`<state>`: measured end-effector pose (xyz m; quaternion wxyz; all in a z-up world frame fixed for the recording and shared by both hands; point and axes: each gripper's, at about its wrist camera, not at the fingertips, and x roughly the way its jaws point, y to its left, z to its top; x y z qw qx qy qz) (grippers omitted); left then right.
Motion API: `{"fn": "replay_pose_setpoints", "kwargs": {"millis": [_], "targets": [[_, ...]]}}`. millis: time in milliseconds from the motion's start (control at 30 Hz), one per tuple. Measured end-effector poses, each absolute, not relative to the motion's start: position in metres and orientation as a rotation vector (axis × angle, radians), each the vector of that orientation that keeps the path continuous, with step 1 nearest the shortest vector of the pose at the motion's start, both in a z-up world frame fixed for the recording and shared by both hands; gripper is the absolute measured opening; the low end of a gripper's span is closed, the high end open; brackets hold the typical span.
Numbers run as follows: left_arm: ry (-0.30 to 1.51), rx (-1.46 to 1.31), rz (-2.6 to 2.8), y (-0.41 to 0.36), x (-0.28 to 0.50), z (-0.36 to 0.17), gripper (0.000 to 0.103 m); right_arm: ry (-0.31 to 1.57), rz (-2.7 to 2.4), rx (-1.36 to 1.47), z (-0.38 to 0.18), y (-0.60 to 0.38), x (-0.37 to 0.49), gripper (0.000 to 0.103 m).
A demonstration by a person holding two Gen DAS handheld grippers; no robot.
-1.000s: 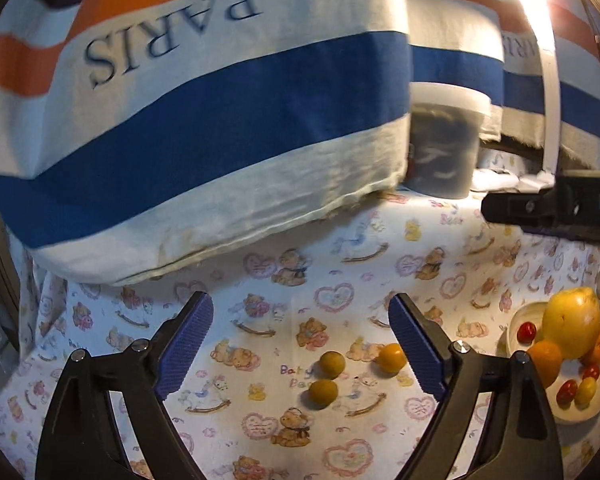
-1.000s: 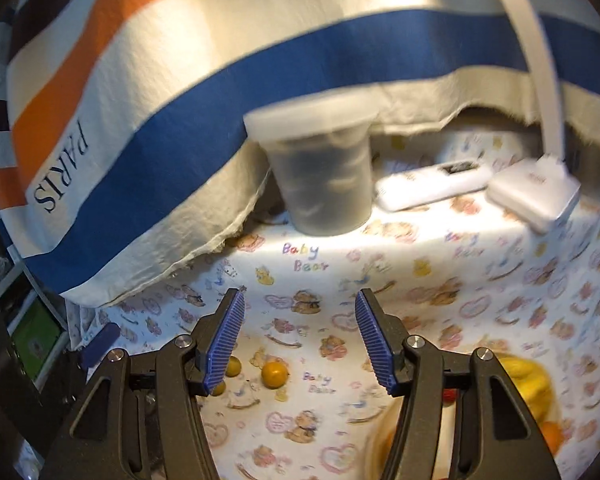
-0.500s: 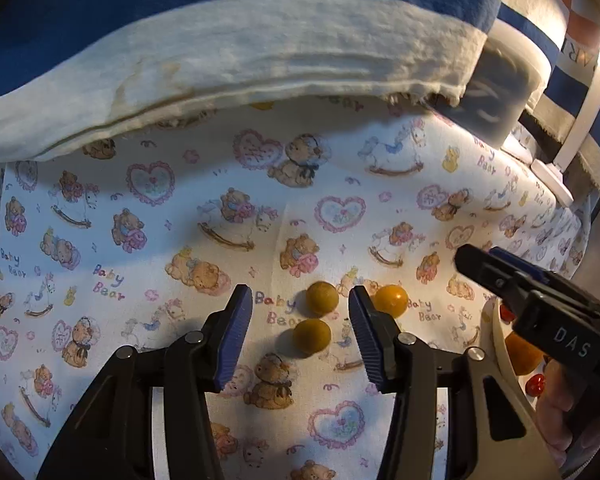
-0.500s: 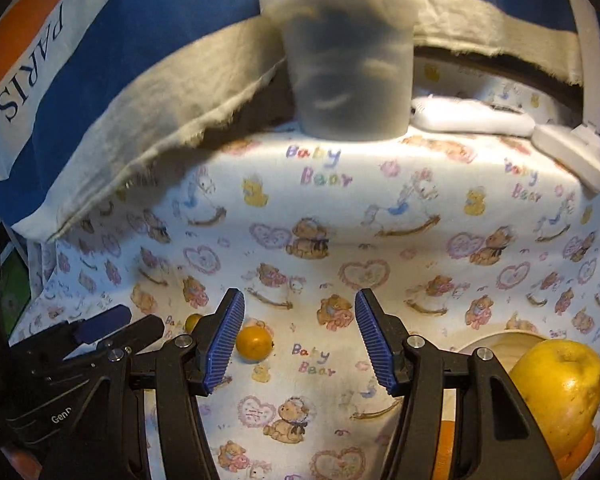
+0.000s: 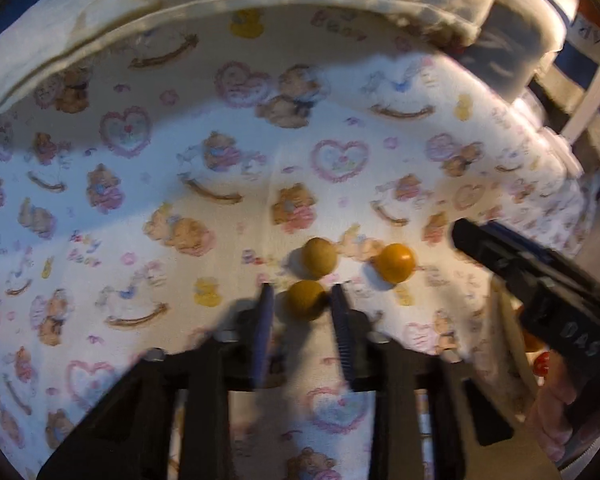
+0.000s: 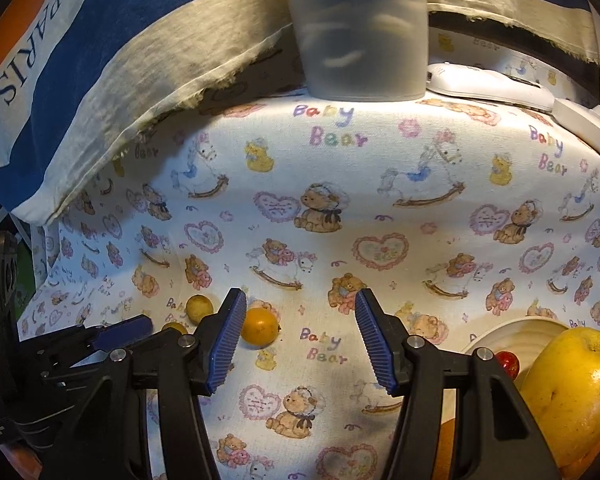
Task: Organize fruits
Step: 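Close the left gripper on a small brown fruit while the right closes on a small orange fruit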
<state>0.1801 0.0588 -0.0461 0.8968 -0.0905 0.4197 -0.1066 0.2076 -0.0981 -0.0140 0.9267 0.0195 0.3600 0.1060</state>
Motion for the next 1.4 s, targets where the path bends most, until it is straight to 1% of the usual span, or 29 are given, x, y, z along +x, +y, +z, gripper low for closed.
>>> {"fn": "replay_pose_setpoints", "kwargs": {"millis": [200,367,500,767,867,1033,1200,1233,1400], "targets": [[0.834,-0.196,-0.2,0.06,0.178,-0.04,0.02,0.792,0.288,0.083,-0.02,-0.095,0.213,0.046],[0.757,-0.205,-0.121,0.08,0.171,-0.028,0.02,0.813,0.277,0.09,-0.026,-0.094,0.215,0.046],[0.73,-0.208,-0.077,0.085,0.172,-0.027,0.02,0.848,0.282,0.083,-0.034,-0.09,0.219,0.04],[0.751,-0.177,-0.061,0.082,0.174,-0.031,0.02,0.907,0.264,0.105,-0.039,-0.087,0.234,0.04],[0.763,-0.174,-0.062,0.076,0.175,-0.033,0.02,0.907,0.266,0.057,-0.036,-0.081,0.236,0.04],[0.755,-0.152,-0.045,0.07,0.174,-0.034,0.02,0.938,0.318,0.096,-0.04,-0.076,0.239,0.035],[0.756,-0.163,-0.038,0.074,0.174,-0.035,0.02,0.95,0.35,0.101,-0.048,-0.065,0.241,0.034],[0.758,-0.165,-0.036,0.076,0.174,-0.034,0.02,0.952,0.352,0.095,-0.049,-0.061,0.24,0.028],[0.763,-0.161,-0.048,0.08,0.176,-0.034,0.02,0.919,0.313,0.05,-0.047,-0.057,0.234,0.027]]}}
